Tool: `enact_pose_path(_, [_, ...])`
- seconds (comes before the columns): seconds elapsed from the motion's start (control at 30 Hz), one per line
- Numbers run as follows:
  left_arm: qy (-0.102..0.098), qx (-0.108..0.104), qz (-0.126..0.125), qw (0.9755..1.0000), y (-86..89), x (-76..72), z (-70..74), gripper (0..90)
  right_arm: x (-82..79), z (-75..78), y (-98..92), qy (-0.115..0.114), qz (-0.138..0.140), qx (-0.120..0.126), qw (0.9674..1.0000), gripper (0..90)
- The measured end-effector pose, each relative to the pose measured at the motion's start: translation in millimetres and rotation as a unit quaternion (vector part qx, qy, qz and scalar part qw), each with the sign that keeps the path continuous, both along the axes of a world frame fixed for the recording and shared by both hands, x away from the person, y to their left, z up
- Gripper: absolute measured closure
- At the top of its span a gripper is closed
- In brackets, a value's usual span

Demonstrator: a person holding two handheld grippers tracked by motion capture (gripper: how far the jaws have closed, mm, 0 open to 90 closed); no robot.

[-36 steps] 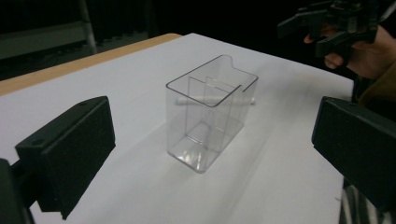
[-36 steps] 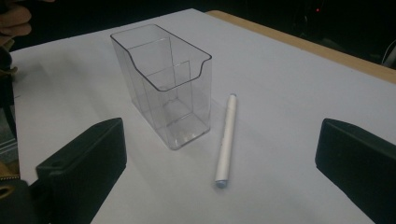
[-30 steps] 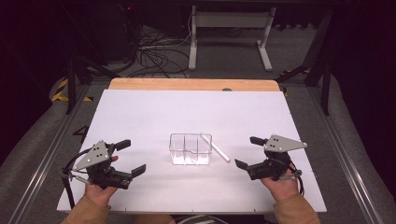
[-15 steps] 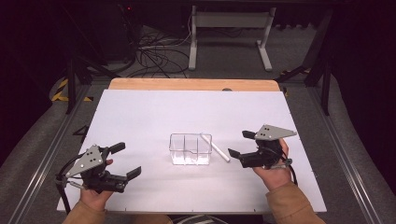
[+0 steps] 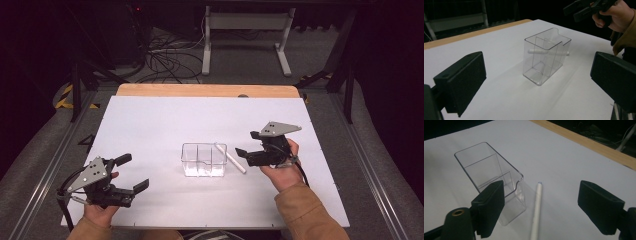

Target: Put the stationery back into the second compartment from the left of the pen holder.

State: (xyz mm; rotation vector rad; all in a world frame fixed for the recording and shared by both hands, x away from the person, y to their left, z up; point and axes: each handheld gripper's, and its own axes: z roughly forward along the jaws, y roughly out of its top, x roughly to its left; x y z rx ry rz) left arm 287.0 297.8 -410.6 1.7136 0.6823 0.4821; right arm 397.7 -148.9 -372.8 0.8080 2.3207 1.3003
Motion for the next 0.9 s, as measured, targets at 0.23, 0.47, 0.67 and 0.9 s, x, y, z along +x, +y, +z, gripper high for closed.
enact_pose_path(0.23, [0.001, 0.001, 0.002, 1.0000, 0.7, -0.4, -0.8, 1.0, 13.0, -5.8, 4.5, 0.033, -0.019, -0.019, 0.9991, 27.0])
enact_pose_path(0.47, [0.001, -0.001, 0.002, 1.0000, 0.1, -0.1, -1.4, 1.0, 29.5, -17.4, 17.2, 0.089, -0.021, -0.064, 0.9938, 33.1])
enact_pose_path(0.67, [-0.003, 0.003, 0.006, 1.0000, 0.8, -0.4, -1.6, 1.0, 39.9, -22.7, 27.6, 0.108, -0.021, -0.090, 0.9898, 34.5])
enact_pose_path(0.9, [-0.003, 0.000, 0.010, 0.9999, 2.5, -2.1, -2.1, 1.0, 52.0, -29.2, 35.2, 0.143, -0.017, -0.115, 0.9829, 38.6])
